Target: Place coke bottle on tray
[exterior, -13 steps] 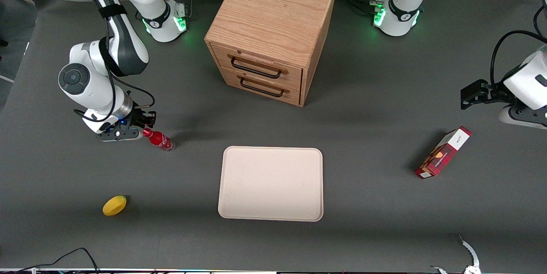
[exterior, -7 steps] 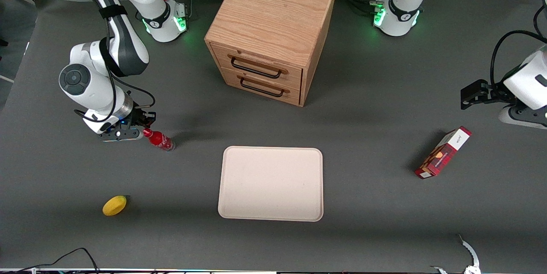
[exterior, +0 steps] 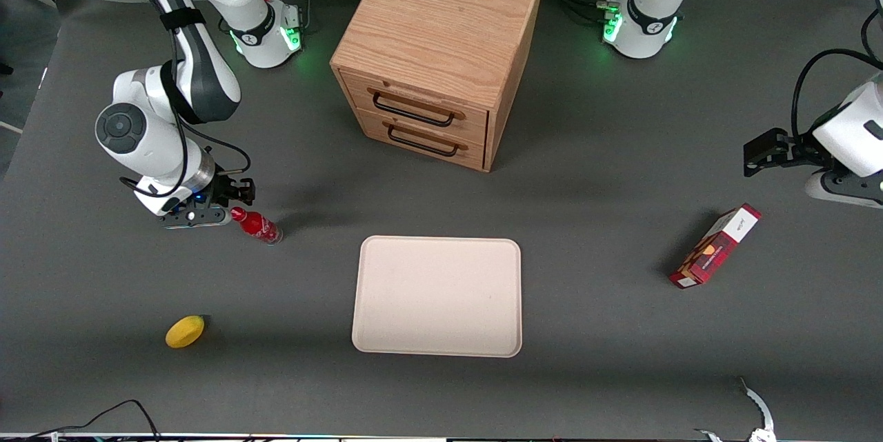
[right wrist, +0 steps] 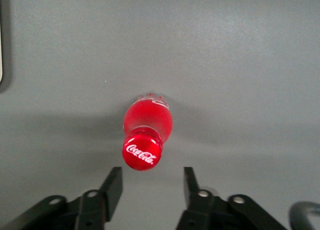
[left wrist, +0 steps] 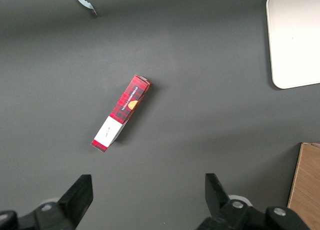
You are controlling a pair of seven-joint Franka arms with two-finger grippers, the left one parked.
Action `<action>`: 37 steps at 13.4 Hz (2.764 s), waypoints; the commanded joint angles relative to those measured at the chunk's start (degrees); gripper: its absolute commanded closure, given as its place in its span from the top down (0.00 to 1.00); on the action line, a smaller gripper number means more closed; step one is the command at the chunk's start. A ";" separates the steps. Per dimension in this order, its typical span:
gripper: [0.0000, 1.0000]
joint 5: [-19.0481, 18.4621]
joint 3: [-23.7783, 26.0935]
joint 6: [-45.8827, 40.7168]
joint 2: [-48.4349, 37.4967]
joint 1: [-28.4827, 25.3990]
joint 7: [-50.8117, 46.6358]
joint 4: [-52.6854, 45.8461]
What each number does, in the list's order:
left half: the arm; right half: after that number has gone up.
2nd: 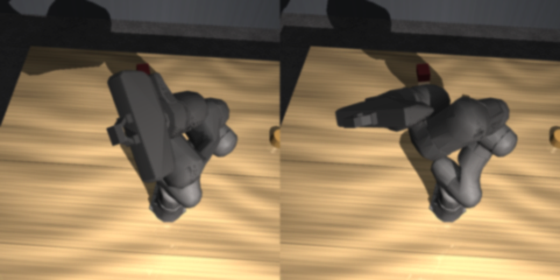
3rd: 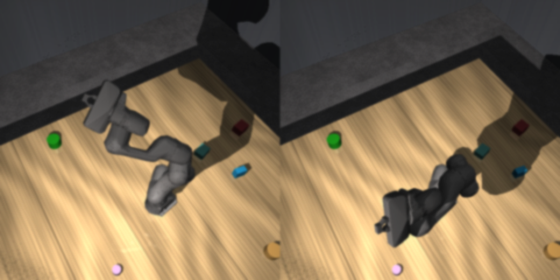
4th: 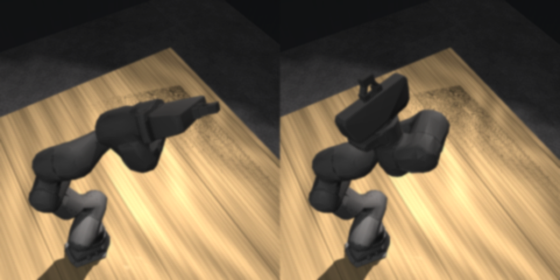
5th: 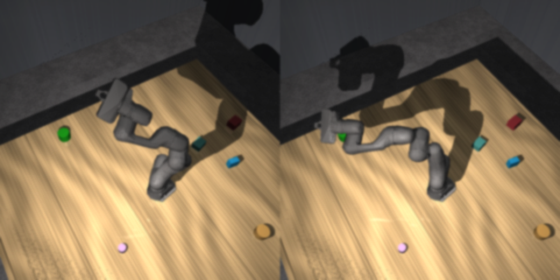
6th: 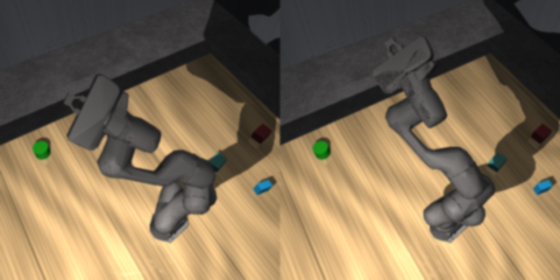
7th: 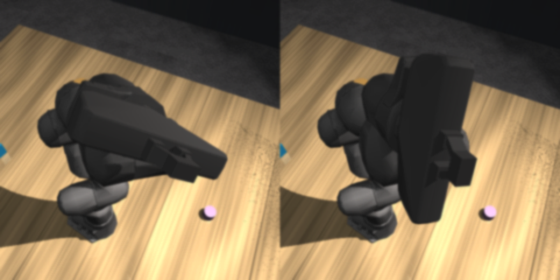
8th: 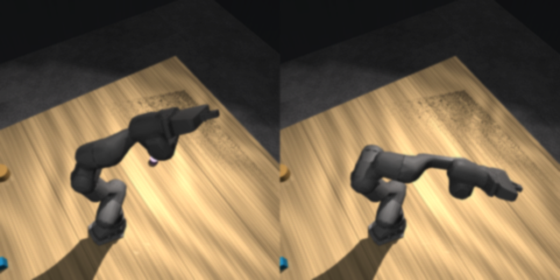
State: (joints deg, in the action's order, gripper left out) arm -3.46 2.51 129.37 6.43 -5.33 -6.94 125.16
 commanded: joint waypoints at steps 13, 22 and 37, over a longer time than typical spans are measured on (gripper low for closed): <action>1.00 -0.41 0.30 -22.93 4.47 -0.38 5.70 -28.12; 1.00 -0.14 0.39 -6.70 2.72 0.32 6.32 -10.58; 0.00 -0.14 0.39 3.00 2.28 0.50 7.29 -2.56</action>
State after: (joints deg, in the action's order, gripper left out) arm -3.50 2.79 131.51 10.61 -5.19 -1.14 120.87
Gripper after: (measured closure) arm 0.670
